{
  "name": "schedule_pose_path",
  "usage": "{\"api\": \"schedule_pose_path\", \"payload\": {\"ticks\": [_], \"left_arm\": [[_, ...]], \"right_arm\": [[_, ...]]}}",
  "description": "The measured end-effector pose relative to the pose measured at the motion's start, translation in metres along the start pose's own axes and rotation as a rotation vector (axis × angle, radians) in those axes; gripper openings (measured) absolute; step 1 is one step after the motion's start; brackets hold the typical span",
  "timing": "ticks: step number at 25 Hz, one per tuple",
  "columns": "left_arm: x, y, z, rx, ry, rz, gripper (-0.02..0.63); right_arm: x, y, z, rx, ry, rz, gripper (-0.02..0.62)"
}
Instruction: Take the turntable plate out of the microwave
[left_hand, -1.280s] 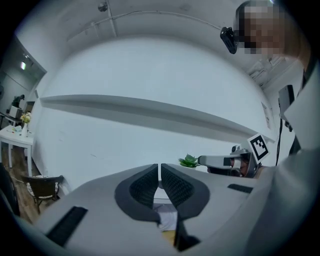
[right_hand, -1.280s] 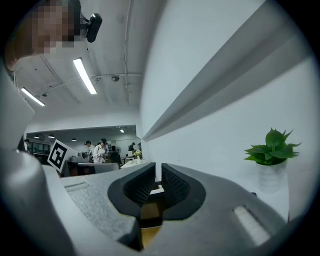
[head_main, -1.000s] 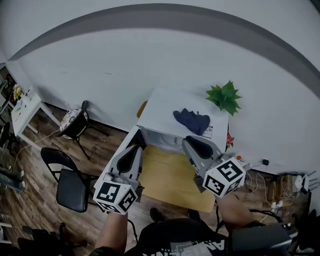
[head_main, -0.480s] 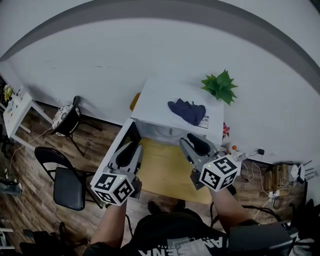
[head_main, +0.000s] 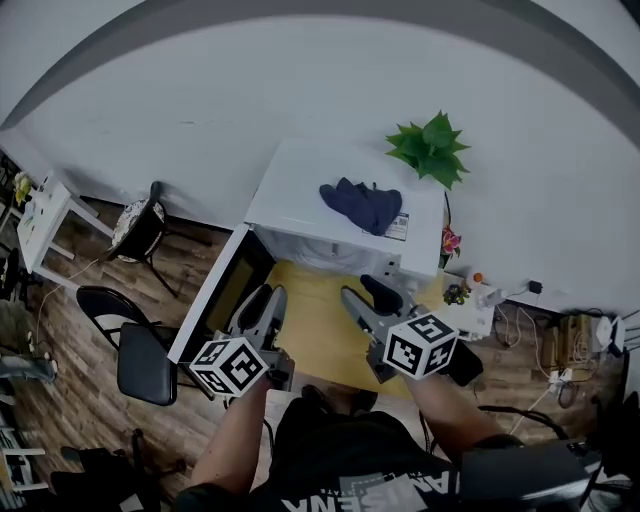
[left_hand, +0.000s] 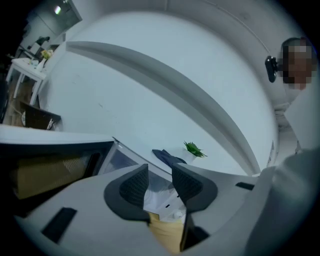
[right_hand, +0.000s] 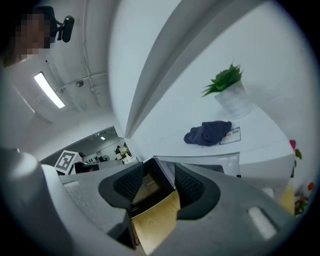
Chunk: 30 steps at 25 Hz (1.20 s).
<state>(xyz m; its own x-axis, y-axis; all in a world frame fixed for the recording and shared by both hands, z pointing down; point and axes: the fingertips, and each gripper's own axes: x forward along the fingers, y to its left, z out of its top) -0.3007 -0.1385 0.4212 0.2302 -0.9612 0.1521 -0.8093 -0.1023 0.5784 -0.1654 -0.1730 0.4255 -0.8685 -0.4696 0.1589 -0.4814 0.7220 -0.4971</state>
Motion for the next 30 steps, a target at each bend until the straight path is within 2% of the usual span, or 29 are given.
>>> {"api": "schedule_pose_path", "payload": {"ticks": [7, 10, 13, 18, 23, 30], "left_arm": [[0.024, 0.034, -0.044, -0.161, 0.090, 0.002, 0.149], [0.038, 0.049, -0.059, -0.166, 0.139, -0.017, 0.166], [0.055, 0.064, -0.074, -0.184, 0.192, -0.033, 0.167], [0.082, 0.096, -0.099, -0.276, 0.261, -0.034, 0.172], [0.094, 0.118, -0.125, -0.400, 0.314, -0.078, 0.198], [0.125, 0.144, -0.149, -0.409, 0.386, -0.055, 0.199]], "right_arm": [[0.009, -0.032, -0.042, 0.180, 0.008, -0.053, 0.190], [0.018, -0.042, -0.053, 0.240, -0.014, -0.089, 0.223], [0.032, -0.053, -0.074, 0.307, 0.007, -0.123, 0.238], [0.050, -0.078, -0.104, 0.447, 0.003, -0.192, 0.244], [0.065, -0.098, -0.128, 0.584, -0.032, -0.234, 0.244], [0.090, -0.129, -0.153, 0.715, -0.077, -0.292, 0.244]]}}
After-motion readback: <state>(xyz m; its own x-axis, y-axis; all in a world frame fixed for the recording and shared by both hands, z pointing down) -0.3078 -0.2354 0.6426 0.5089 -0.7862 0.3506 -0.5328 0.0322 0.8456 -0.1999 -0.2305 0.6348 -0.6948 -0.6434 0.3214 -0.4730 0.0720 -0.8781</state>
